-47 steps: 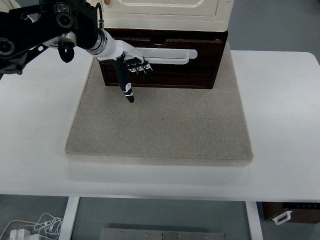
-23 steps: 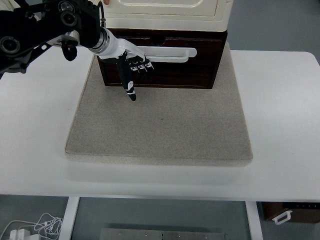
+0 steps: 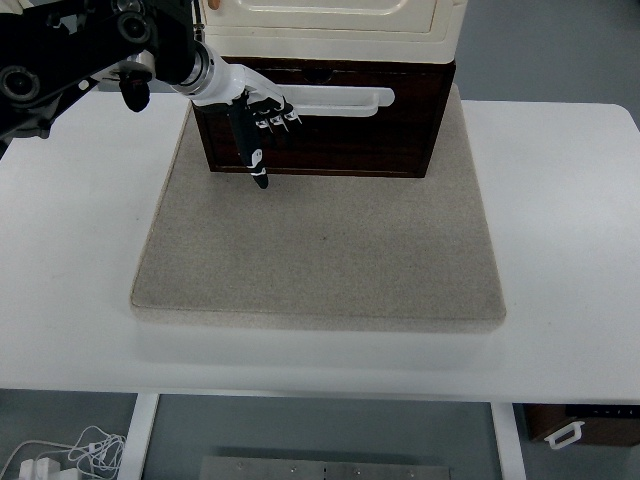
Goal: Close the drawer under the combination cabinet
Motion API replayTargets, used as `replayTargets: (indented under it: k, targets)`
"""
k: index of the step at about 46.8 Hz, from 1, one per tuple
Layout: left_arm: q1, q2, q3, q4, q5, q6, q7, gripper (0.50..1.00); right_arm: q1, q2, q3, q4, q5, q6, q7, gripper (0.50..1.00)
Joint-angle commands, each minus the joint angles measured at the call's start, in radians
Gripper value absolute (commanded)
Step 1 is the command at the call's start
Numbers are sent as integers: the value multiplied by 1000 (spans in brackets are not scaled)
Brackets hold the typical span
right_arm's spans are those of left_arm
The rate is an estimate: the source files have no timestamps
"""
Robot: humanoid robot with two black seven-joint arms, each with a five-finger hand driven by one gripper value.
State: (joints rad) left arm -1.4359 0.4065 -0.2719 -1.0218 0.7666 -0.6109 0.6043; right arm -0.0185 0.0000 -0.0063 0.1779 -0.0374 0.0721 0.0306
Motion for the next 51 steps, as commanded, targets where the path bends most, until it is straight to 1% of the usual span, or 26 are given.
replayTargets:
  k: [1, 11, 18, 23, 33, 38, 44, 49, 51]
  targets:
    - [2, -1, -12, -1, -7, 0, 0, 986, 0, 0, 0, 0, 1, 0, 0, 952]
    - [9, -14, -44, -12, -18, 0, -3, 992, 0, 0, 0, 0, 1, 0, 0, 952]
    - [20, -15, -95, -29, -59, 0, -55, 996, 0, 0, 0, 0, -1, 0, 0, 952]
    - [32, -17, -133, -34, -136, 0, -78, 996, 0, 0, 0, 0, 1, 0, 0, 952]
    - [46, -44, -274, -29, -193, 0, -100, 996, 0, 0, 0, 0, -1, 0, 0, 952]
    - [48, -55, -352, -26, -224, 0, -129, 996, 0, 0, 0, 0, 1, 0, 0, 952]
    - [42, -87, -444, -5, -247, 0, -170, 996, 0, 0, 0, 0, 1, 0, 0, 952]
    - [31, -104, -564, 22, -247, 0, -213, 996, 0, 0, 0, -1, -1, 0, 0, 952]
    - [28, -104, -614, 29, -247, 0, -222, 996, 0, 0, 0, 0, -1, 0, 0, 952]
